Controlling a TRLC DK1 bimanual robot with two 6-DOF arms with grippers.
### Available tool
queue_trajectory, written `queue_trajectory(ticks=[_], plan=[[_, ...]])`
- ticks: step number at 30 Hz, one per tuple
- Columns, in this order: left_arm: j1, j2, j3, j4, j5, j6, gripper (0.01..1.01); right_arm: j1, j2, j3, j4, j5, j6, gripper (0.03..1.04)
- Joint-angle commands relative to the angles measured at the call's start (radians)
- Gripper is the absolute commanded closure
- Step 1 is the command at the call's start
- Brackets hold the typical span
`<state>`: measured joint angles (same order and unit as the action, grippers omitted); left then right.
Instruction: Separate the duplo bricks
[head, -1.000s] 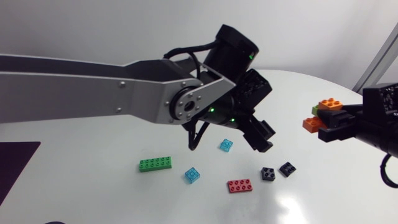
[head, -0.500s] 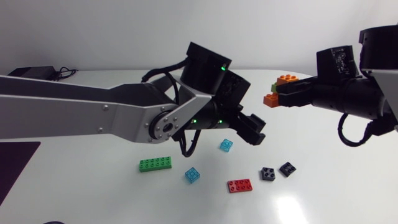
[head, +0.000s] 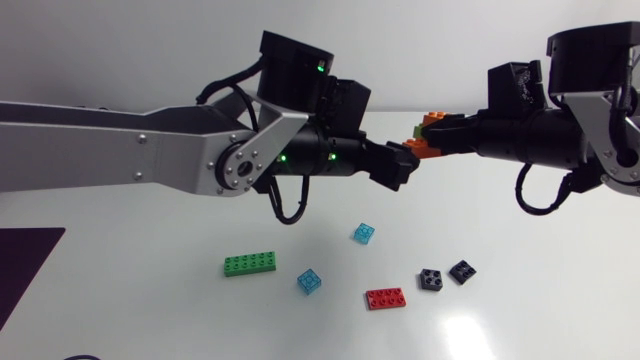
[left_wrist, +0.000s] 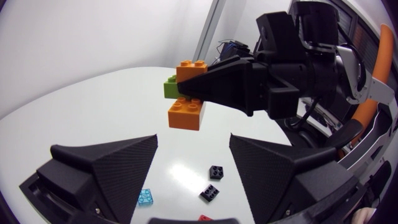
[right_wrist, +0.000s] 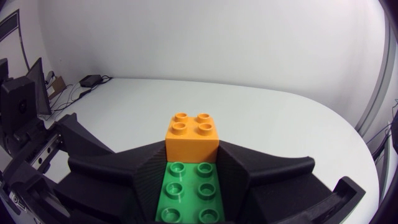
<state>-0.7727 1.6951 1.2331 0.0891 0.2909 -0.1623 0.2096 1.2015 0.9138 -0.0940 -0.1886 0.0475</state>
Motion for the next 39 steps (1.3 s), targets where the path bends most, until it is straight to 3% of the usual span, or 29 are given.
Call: queue_trajectory(ticks=[1,13,27,39], plan=[[0.029,0.046,0.054,-0.008,0.039,-0.06,0.231,0.01,0.029,0.048,-0.006,-0.023,0.045,0.77],[0.052,0.129,0.132,-0.014,0.083,-0.071,0.233,-0.004,0.093,0.076,-0.01,-0.092,0.097,0.77],[0.075,0.15,0.137,0.003,0.116,-0.086,0.607,-0.001,0.119,0.086,-0.004,-0.11,0.121,0.76],[0.066,0.166,0.157,0.004,0.12,-0.097,0.643,-0.004,0.116,0.076,-0.006,-0.126,0.123,0.76]])
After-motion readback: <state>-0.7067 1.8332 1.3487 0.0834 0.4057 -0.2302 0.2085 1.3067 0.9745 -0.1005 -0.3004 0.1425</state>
